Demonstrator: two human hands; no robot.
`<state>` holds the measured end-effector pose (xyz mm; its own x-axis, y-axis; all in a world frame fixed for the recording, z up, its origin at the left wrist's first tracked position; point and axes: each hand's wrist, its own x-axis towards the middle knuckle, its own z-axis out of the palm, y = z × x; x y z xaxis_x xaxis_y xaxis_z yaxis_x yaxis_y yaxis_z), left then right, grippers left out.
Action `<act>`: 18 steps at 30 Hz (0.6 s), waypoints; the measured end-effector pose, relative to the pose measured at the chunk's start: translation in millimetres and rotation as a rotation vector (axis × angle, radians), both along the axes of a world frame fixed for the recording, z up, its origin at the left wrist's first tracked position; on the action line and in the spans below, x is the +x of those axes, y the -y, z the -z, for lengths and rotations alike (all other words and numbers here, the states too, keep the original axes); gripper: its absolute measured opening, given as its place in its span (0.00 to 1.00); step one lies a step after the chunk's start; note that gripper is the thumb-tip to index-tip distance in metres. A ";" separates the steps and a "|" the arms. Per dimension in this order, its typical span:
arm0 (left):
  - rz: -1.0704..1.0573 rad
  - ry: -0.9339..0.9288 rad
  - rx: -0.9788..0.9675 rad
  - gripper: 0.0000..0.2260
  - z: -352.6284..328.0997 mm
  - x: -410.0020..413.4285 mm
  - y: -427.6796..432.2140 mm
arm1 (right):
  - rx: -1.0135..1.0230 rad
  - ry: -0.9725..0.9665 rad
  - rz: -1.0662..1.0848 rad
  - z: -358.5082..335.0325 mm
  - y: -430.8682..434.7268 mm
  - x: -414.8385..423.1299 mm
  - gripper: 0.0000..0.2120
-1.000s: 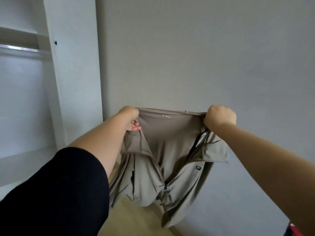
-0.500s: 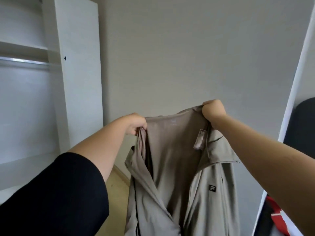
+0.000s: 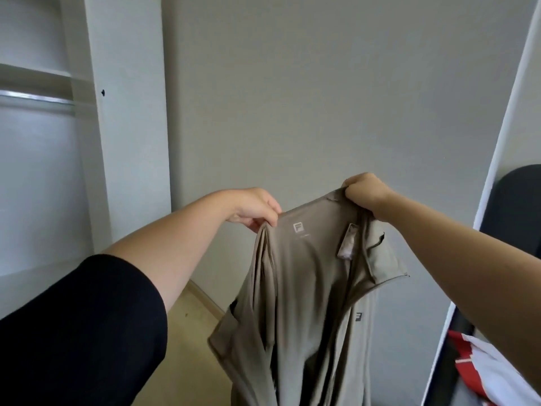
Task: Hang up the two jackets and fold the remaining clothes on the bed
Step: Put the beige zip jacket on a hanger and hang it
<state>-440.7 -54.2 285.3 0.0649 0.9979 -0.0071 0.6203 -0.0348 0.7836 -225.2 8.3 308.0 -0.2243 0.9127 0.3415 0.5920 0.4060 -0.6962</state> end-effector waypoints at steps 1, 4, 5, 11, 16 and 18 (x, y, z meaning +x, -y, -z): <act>-0.083 -0.119 0.096 0.12 -0.2 2.7 -3.1 | -0.012 0.045 -0.042 2.7 1.0 0.4 0.08; -0.281 -0.378 0.417 0.12 3.0 13.4 -15.5 | -0.014 0.136 -0.136 12.5 2.7 -3.5 0.13; -0.323 -0.412 0.500 0.12 5.2 16.8 -19.3 | 0.003 0.192 -0.152 14.6 3.5 -5.5 0.12; -0.371 -0.418 0.623 0.12 12.5 18.0 -32.4 | -0.125 0.289 -0.301 18.7 7.7 -7.1 0.14; -0.203 -0.235 0.510 0.10 8.9 23.5 -32.6 | 0.261 0.380 -0.031 18.5 -1.7 -11.8 0.14; -0.104 -0.201 0.434 0.09 10.1 29.2 -32.2 | 0.338 0.288 0.018 18.7 -4.7 -15.0 0.11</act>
